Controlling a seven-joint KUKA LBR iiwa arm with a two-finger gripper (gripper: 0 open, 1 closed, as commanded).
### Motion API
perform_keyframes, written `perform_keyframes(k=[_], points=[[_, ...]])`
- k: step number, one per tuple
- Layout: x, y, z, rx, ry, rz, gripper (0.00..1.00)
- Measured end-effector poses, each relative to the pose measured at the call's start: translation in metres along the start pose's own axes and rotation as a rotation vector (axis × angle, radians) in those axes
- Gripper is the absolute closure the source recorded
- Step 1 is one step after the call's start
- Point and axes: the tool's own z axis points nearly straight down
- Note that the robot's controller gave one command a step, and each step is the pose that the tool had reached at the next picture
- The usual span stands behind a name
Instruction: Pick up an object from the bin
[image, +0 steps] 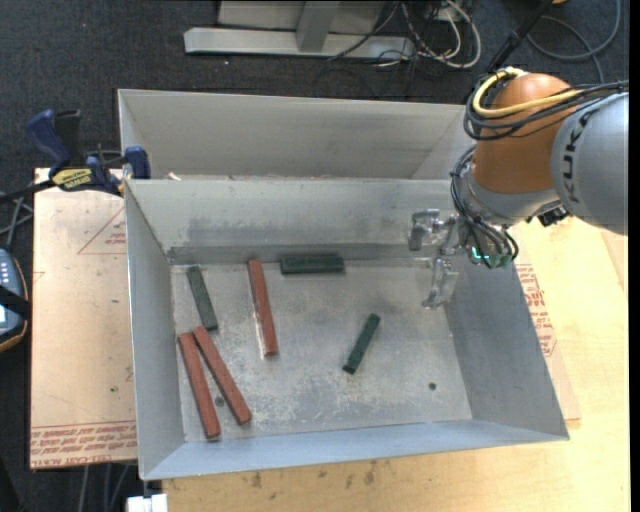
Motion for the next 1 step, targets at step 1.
perform_keyframes(k=[1], points=[[-0.002, 0.0002, -0.0049, 0.001, -0.008, -0.001, 0.0]])
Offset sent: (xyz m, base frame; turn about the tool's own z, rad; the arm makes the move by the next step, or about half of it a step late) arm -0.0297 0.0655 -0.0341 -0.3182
